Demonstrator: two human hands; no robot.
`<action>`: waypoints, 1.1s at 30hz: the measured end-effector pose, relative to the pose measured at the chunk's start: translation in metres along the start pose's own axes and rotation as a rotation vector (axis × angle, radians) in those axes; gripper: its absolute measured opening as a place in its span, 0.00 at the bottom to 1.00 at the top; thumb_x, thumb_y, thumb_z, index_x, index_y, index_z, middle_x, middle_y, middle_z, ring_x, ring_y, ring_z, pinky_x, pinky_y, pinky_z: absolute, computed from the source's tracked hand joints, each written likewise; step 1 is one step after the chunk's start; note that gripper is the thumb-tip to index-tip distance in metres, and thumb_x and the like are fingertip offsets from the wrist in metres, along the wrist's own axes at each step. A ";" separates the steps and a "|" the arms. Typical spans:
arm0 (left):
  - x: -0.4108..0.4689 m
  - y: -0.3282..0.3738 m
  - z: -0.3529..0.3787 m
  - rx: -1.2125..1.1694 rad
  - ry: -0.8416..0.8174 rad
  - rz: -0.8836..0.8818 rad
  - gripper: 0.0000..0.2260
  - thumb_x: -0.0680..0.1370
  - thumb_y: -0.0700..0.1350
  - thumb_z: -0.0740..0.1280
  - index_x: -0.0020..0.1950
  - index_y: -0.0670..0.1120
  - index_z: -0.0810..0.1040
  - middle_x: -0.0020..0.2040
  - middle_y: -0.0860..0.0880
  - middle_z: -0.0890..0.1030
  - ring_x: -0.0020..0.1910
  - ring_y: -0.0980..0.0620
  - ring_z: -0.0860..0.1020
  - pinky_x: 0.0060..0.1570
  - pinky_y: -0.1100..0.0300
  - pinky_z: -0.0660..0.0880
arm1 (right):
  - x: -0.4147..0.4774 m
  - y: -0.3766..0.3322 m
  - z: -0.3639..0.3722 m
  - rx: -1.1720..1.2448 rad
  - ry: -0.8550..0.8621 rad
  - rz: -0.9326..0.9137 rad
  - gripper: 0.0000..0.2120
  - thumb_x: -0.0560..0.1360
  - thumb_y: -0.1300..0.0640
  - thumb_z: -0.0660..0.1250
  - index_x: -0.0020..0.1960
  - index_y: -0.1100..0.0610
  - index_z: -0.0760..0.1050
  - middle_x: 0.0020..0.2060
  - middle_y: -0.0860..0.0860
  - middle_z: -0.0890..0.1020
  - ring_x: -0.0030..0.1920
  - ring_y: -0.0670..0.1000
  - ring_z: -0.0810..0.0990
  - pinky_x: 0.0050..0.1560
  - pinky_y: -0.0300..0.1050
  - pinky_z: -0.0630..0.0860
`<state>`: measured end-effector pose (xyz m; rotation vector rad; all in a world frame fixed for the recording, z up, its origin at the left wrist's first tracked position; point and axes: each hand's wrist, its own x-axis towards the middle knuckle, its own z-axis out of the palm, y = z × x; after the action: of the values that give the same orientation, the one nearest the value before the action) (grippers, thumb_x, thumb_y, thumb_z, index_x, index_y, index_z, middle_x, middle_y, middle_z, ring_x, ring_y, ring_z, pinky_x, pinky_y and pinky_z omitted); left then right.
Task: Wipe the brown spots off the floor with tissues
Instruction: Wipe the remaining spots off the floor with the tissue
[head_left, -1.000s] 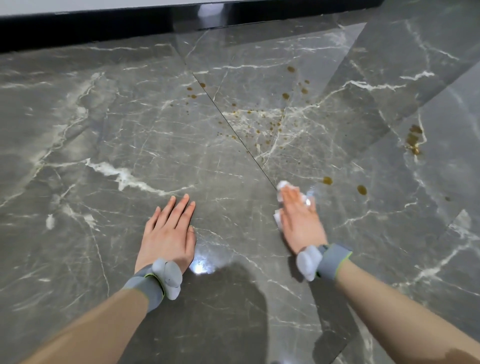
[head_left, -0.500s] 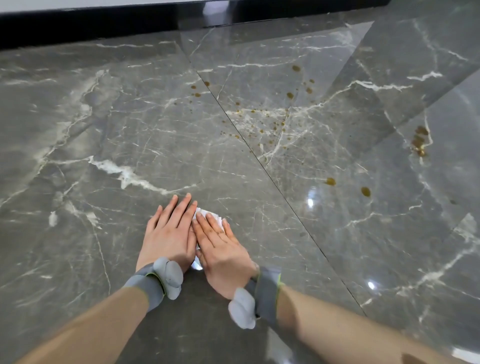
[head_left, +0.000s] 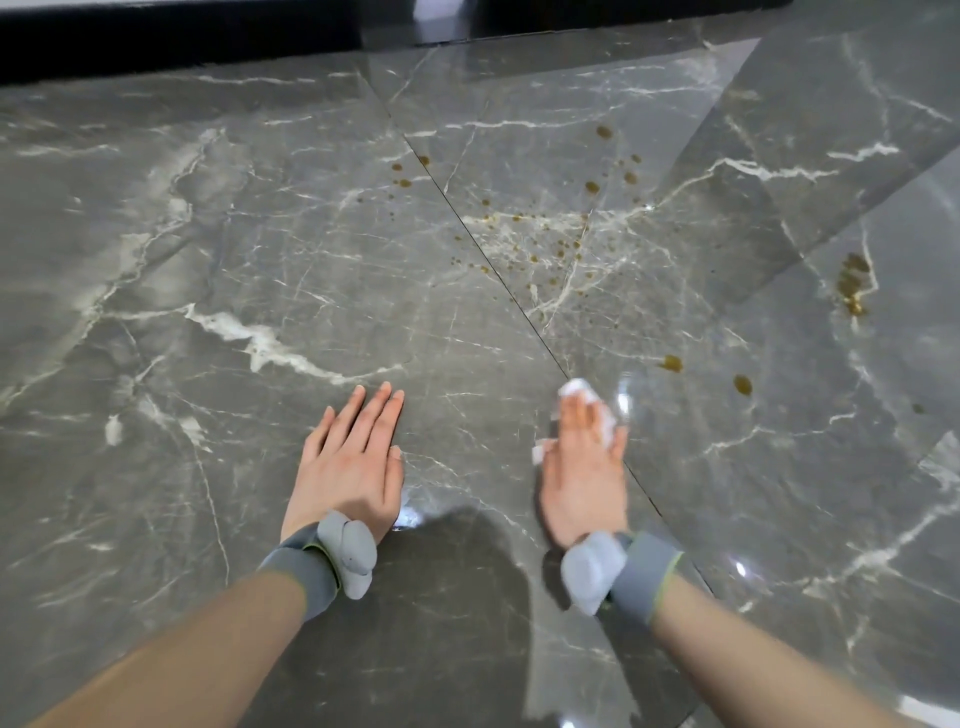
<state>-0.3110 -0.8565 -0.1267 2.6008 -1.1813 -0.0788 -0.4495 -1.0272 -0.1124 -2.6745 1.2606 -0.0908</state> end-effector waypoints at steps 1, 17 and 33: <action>0.000 -0.001 0.000 -0.020 -0.001 0.003 0.24 0.77 0.48 0.50 0.71 0.43 0.67 0.71 0.47 0.69 0.71 0.48 0.65 0.70 0.54 0.51 | -0.014 -0.025 0.004 0.020 0.008 -0.143 0.28 0.74 0.59 0.53 0.74 0.57 0.53 0.72 0.54 0.62 0.72 0.55 0.60 0.72 0.55 0.56; 0.004 0.000 -0.001 -0.064 -0.005 -0.034 0.24 0.78 0.48 0.50 0.69 0.38 0.69 0.70 0.44 0.69 0.71 0.52 0.62 0.72 0.55 0.52 | 0.070 -0.077 0.012 -0.004 -0.120 -0.425 0.28 0.77 0.57 0.54 0.75 0.57 0.49 0.75 0.53 0.54 0.74 0.55 0.52 0.73 0.55 0.45; 0.005 0.001 -0.002 -0.002 -0.067 -0.063 0.26 0.76 0.50 0.51 0.69 0.38 0.68 0.71 0.44 0.68 0.71 0.53 0.60 0.71 0.57 0.49 | 0.135 0.004 -0.003 0.006 -0.026 0.044 0.26 0.77 0.58 0.51 0.73 0.60 0.52 0.72 0.57 0.59 0.72 0.57 0.55 0.72 0.58 0.48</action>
<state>-0.3082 -0.8605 -0.1245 2.6533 -1.1206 -0.1811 -0.3671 -1.1340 -0.1135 -2.6325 1.3088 -0.0533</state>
